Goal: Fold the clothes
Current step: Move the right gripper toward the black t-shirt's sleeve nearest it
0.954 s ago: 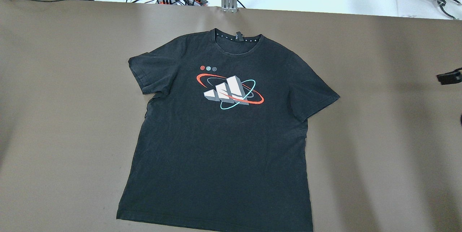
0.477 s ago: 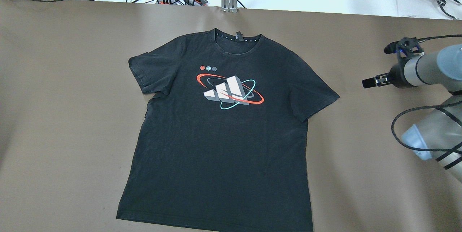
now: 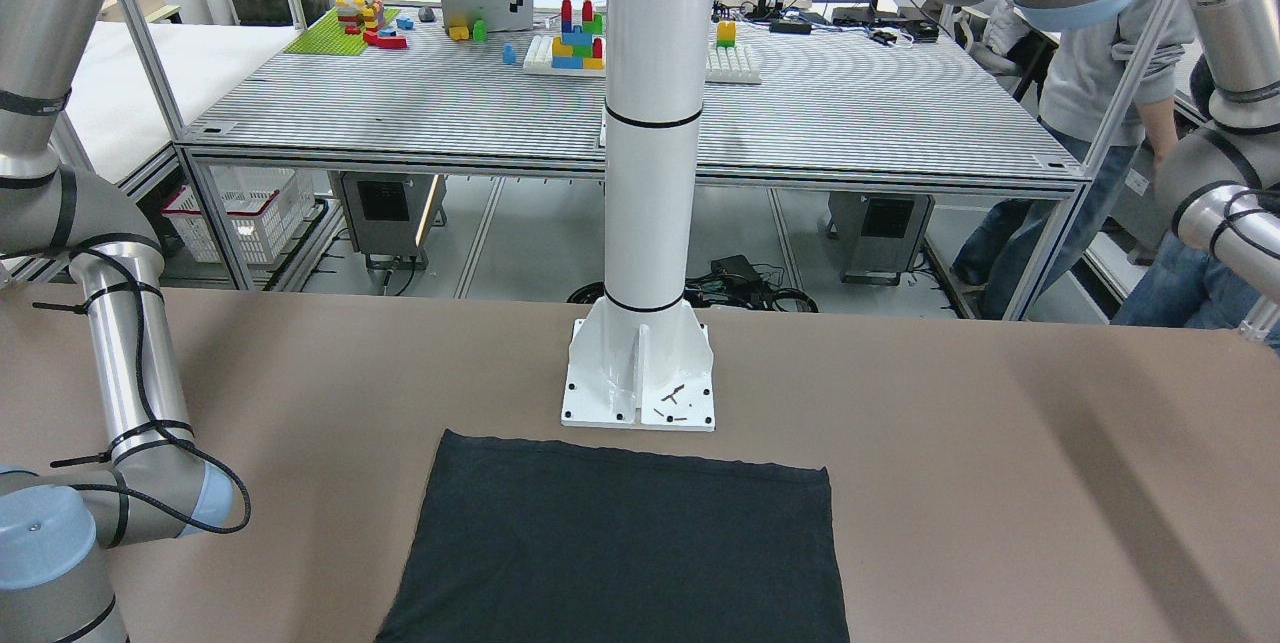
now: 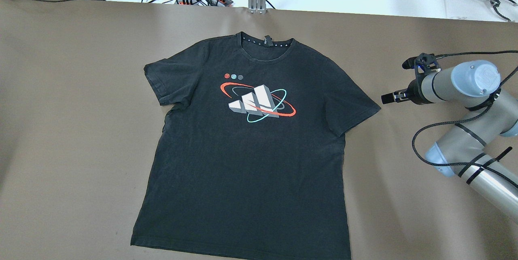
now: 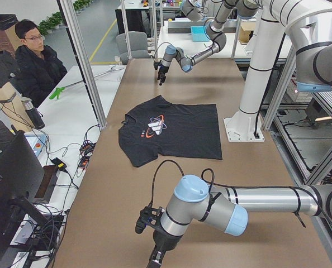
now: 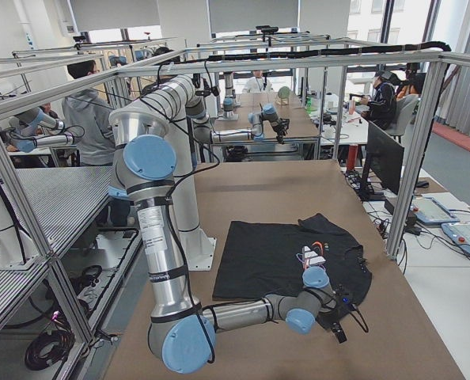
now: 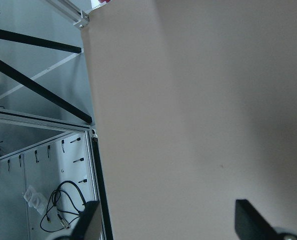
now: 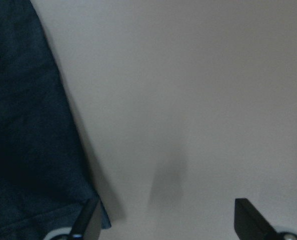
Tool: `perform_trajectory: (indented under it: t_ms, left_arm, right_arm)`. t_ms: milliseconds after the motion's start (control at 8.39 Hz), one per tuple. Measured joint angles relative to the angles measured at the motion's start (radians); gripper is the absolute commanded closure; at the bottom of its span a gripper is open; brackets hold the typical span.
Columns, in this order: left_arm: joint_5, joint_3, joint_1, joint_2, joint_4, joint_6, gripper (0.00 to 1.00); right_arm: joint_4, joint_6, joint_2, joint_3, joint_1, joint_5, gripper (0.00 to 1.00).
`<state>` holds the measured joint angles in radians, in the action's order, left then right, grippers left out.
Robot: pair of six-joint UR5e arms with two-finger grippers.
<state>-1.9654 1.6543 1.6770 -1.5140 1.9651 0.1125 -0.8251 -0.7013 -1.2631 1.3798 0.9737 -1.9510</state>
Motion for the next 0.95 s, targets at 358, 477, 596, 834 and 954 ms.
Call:
perform_trajectory:
  t_ms: [358, 477, 596, 834, 954]
  left_arm:
    - [-0.002, 0.001, -0.004, -0.001, 0.0, 0.001, 0.07]
    - [-0.009, 0.001, -0.006, -0.002, 0.0, 0.0, 0.07]
    - [-0.021, 0.001, -0.008, -0.004, 0.0, -0.002, 0.07]
    - [-0.033, 0.001, -0.011, -0.004, 0.0, -0.003, 0.07]
    - [-0.035, 0.001, -0.012, -0.004, 0.0, -0.003, 0.07]
  right_arm:
    - [0.019, -0.049, 0.011, -0.027, -0.029, -0.001, 0.12]
    - [0.019, -0.062, 0.014, -0.029, -0.038, 0.0, 0.2]
    - [0.019, -0.068, 0.016, -0.031, -0.045, 0.001, 0.34]
    - [0.019, -0.078, 0.017, -0.031, -0.051, 0.001, 0.89]
    - [0.019, -0.089, 0.019, -0.031, -0.052, 0.001, 1.0]
